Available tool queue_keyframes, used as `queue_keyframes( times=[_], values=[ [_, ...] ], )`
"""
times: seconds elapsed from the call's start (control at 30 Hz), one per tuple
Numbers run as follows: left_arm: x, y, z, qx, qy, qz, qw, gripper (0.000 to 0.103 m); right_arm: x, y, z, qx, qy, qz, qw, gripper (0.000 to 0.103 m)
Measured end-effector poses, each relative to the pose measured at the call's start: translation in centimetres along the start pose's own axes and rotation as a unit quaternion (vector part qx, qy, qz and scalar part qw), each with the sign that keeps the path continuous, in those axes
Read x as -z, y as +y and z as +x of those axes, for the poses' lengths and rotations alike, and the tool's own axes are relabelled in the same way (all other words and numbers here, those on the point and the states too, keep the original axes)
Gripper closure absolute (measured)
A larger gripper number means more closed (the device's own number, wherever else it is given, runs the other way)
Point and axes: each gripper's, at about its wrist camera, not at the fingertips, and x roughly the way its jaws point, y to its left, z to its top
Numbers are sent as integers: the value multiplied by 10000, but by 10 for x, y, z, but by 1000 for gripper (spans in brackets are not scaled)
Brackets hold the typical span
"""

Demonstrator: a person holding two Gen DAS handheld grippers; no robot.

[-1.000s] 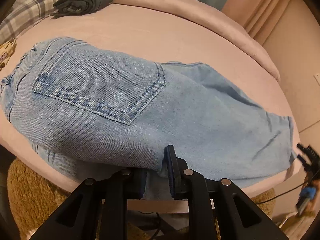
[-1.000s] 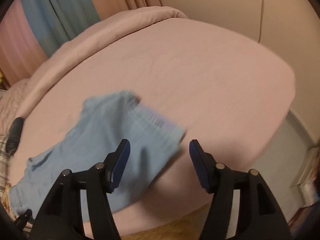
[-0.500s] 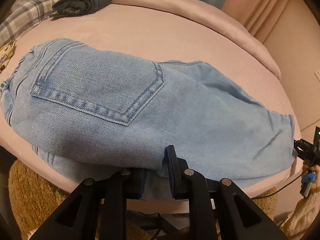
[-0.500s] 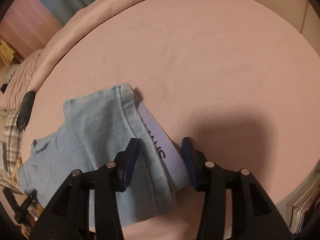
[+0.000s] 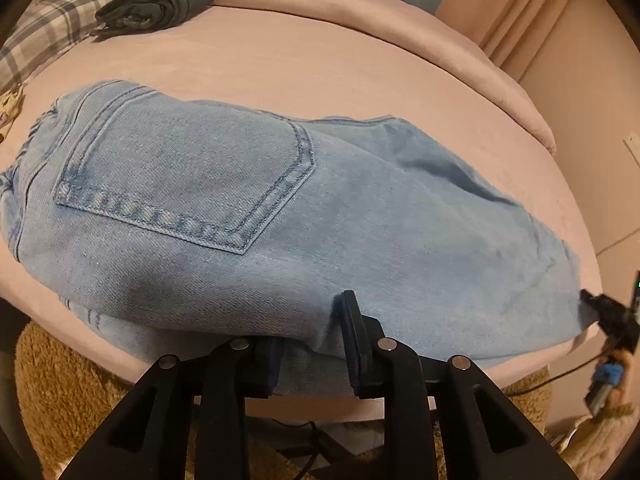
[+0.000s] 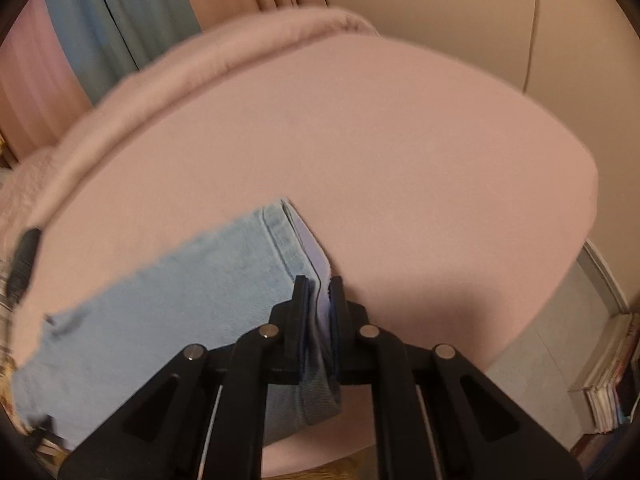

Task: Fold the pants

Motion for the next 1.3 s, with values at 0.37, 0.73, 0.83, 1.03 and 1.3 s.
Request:
queue_keyframes(
  times=[0.37,0.73,0.83,1.03,1.3],
  values=[
    [-1,6,-2,123,-7,-108,9999,75,-30,18,-6,71,-15,-298,9995,54],
    [-6,19,-5,453,121,-564,9973,75,-50,49,31,229,-216,-351,9989,91],
    [-7,19,-5,524,101,-612,9967,75,-55,55,15,155,-465,-343,9982,91],
    [0,3,-7,486,30,-286,9984,75,-77,81,32,526,-418,-539,9963,91],
    [0,16,-13,633,202,-479,9966,60,-67,63,63,547,-13,-496,9973,65]
  ],
)
